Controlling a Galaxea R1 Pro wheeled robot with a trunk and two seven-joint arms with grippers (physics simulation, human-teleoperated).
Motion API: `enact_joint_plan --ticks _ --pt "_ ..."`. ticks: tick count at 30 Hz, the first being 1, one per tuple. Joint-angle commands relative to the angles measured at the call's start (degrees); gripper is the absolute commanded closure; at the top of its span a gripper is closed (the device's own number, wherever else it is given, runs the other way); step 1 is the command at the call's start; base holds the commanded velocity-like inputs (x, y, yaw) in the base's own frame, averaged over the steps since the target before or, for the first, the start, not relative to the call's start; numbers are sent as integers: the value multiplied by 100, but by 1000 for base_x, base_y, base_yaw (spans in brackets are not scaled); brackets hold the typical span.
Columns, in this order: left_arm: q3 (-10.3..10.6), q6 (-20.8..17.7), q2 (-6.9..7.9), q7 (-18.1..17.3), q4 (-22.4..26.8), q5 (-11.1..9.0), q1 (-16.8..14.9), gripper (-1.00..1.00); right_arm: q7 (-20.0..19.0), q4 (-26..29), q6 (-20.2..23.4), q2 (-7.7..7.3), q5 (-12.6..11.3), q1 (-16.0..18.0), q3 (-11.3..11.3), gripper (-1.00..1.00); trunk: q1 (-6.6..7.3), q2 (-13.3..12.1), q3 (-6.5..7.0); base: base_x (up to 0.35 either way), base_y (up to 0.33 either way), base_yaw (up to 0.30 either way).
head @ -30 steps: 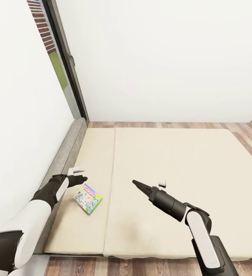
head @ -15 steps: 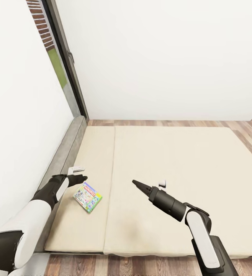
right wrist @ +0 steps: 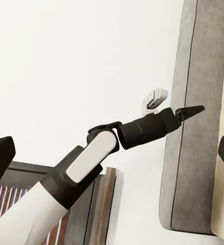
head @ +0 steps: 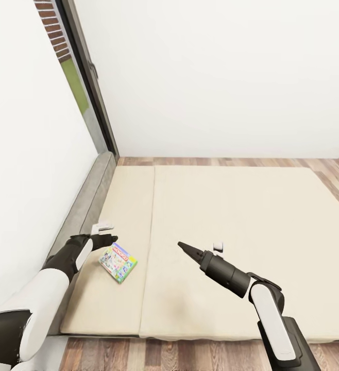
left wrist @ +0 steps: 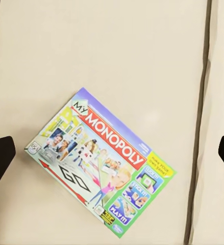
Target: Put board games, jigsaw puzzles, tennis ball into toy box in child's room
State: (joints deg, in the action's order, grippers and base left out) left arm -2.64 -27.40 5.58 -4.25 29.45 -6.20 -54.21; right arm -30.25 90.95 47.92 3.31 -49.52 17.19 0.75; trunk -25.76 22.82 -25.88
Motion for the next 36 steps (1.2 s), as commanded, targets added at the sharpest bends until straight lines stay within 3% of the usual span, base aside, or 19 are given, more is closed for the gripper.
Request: enact_joint_plan --ticks 1,36 --pt "-15 -39 -1 -5 8 -52 -2 -100 -8 2 32 3 -5 4 -6 -100 -3 10 -18 0 0 0" --pt "1 -60 -74 -31 280 -30 -2 -100 -7 -3 31 56 42 4 21 -100 -3 10 -343 0 0 0"
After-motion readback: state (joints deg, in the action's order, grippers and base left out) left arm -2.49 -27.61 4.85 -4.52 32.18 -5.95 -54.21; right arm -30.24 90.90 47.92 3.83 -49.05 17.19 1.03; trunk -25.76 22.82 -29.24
